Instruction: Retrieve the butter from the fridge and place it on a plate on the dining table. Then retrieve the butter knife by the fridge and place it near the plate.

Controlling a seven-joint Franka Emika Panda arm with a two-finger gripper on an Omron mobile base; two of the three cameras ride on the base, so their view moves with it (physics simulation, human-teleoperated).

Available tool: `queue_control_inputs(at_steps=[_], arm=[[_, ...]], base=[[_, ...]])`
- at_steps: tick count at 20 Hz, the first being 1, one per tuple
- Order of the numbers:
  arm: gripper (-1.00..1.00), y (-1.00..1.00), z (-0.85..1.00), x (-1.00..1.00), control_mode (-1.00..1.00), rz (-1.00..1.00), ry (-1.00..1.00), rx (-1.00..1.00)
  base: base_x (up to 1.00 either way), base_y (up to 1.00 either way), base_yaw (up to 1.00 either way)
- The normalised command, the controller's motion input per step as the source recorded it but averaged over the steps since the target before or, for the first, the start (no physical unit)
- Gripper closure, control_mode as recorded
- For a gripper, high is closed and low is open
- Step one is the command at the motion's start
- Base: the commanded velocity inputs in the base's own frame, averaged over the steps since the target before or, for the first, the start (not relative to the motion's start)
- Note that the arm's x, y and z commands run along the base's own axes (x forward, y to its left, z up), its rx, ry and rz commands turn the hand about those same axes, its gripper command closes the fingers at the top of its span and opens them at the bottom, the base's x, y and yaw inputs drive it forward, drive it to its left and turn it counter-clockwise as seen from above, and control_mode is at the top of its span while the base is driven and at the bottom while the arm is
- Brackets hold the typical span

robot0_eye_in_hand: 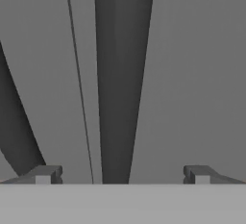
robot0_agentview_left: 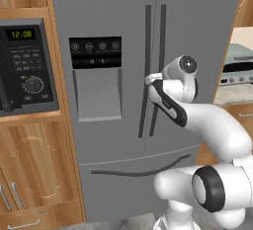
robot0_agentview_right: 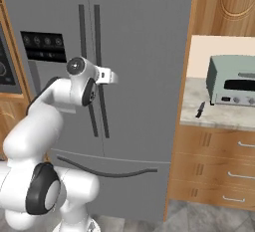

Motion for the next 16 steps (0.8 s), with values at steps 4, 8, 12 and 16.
queue_control_inputs(at_steps=[4,8,12,16], arm=[[-1.00,0.00,0.00,0.34,-1.00,0.00,0.00,0.00],[-1.00,0.00,0.00,0.38,-1.00,0.00,0.00,0.00],[-1.00,0.00,0.00,0.42,-1.00,0.00,0.00,0.00],[-1.00,0.00,0.00,0.38,-1.00,0.00,0.00,0.00]], base=[[0.00,0.00,0.00],[0.00,0.00,0.00],[0.00,0.00,0.00],[0.00,0.00,0.00]])
